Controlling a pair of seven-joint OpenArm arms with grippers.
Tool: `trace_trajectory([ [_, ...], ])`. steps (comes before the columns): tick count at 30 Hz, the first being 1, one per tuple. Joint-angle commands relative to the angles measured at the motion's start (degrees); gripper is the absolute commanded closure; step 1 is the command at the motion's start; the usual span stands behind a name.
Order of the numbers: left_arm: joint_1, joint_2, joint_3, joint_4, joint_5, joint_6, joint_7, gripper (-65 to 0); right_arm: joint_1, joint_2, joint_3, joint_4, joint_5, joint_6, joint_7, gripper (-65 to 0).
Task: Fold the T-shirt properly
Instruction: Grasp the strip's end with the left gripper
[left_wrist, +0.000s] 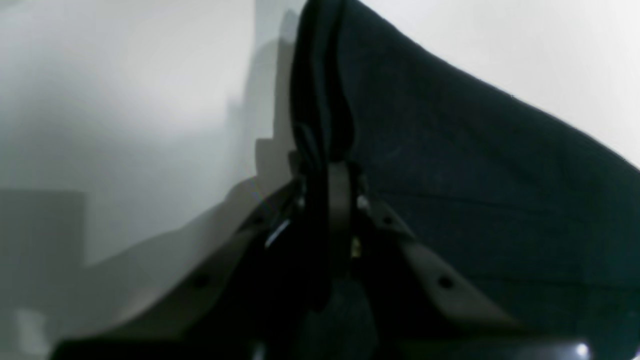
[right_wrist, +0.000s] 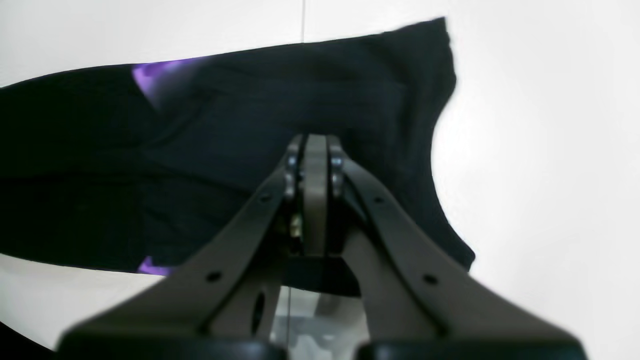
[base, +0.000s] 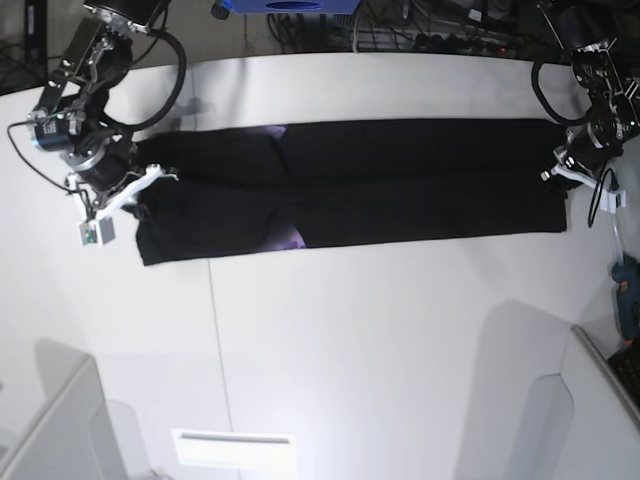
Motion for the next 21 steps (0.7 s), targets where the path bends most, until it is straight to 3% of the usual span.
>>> trace_trajectory([
  [1, -0.5, -1.1, -0.3, 1.9, -1.1, -0.6, -0.8, 0.0, 0.5, 0.4, 0.1, 1.0, 0.7, 0.2, 1.2, 0.0],
  [11, 4.9, -0.5, -1.8, 13.3, -1.1, -0.5, -0.3, 0.0, 0.5, 0.4, 0.1, 0.9, 0.7, 0.2, 1.2, 0.0],
  [21, 8.6, 3.8, -1.7, 22.2, -1.1, -0.5, 0.9, 0.0, 0.5, 0.4, 0.1, 0.9, 0.7, 0.2, 1.2, 0.0],
])
